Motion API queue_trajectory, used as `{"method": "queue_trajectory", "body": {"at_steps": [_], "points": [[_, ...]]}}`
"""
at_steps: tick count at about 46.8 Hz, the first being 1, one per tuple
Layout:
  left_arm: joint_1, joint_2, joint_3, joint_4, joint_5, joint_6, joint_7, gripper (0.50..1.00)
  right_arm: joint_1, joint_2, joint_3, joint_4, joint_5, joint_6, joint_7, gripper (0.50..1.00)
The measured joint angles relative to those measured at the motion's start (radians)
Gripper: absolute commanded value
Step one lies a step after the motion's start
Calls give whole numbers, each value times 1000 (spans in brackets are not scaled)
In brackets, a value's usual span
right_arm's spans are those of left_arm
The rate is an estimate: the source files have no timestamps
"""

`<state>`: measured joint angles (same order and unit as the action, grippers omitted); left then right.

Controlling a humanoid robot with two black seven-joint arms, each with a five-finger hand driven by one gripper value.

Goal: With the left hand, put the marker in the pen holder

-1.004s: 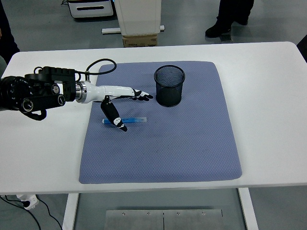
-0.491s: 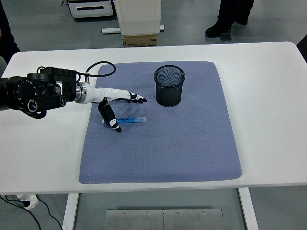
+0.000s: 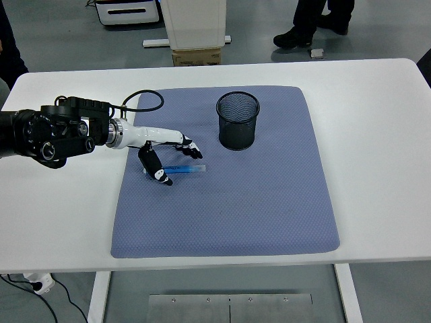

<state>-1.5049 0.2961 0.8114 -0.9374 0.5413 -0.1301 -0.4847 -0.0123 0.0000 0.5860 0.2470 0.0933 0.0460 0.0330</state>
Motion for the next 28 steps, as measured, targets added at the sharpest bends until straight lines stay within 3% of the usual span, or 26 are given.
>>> {"method": "queue_trajectory", "body": {"at_steps": [28], "points": [[12, -8, 1, 20, 2, 1, -12, 692, 0, 0, 0, 0, 0, 0, 0, 1000]]}}
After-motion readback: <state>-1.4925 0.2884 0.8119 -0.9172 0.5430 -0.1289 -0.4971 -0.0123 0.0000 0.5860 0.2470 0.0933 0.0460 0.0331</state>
